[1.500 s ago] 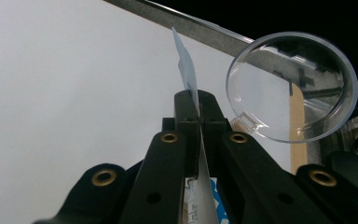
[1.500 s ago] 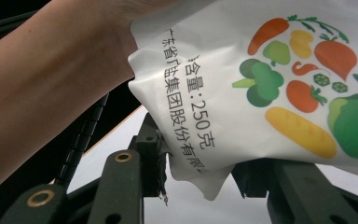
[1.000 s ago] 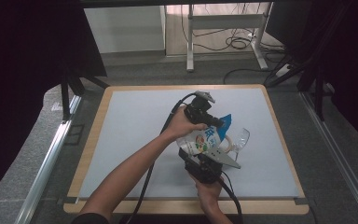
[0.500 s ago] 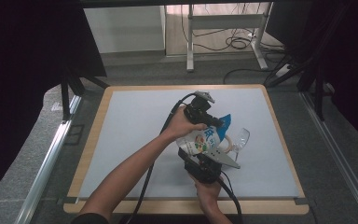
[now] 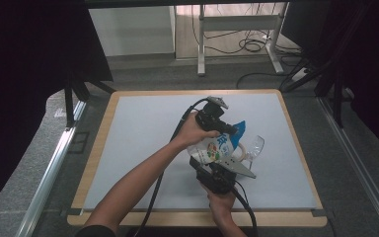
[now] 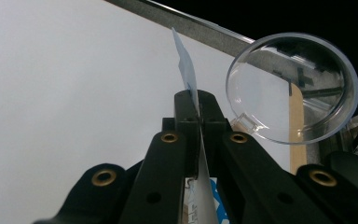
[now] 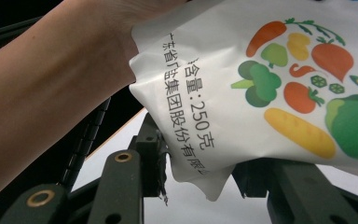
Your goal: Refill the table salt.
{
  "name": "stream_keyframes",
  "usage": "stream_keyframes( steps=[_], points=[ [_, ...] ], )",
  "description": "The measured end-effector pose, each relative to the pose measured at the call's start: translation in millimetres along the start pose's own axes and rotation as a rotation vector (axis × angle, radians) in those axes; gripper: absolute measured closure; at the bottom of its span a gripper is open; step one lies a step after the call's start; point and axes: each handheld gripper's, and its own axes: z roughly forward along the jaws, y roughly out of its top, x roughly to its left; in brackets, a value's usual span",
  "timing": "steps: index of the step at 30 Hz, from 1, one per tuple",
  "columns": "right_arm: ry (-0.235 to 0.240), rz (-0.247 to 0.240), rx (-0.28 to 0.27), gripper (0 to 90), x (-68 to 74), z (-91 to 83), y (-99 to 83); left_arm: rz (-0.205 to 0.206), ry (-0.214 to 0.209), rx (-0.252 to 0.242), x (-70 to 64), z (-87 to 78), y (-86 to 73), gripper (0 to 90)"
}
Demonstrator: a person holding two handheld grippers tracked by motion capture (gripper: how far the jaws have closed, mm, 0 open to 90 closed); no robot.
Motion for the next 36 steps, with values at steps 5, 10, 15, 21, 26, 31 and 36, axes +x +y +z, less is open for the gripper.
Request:
stream_keyframes(
  steps=[5,10,15,21,26,31,36],
  points=[
    [0.0,0.004,0.002,60.3,-0.9,-0.2,0.1,-0.002,0.0,0.001,0.6,0.6,0.1,89.5],
    [0.004,0.006,0.001,60.4,-0.7,-1.2,0.6,-0.001,-0.003,-0.001,0.3,-0.6,-0.2,89.5],
    [0.015,0.012,-0.002,62.2,-1.4,-1.4,0.8,-0.004,-0.004,-0.004,0.8,-2.3,-1.3,89.5],
    [0.007,0.001,-0.003,62.1,-0.5,-1.6,0.6,-0.006,-0.007,-0.004,0.7,-1.8,-1.0,89.5],
    [0.0,-0.012,-0.005,62.1,-0.5,-2.2,1.5,-0.005,-0.005,-0.006,0.0,-1.4,0.1,89.5],
    [-0.001,-0.011,-0.007,62.2,-0.1,-2.7,2.1,-0.003,-0.004,-0.005,-0.5,-1.9,0.3,89.4],
    [0.002,-0.012,-0.007,62.2,0.2,-2.7,2.3,-0.003,-0.003,-0.008,-0.3,-2.7,-0.3,89.4]
  ],
)
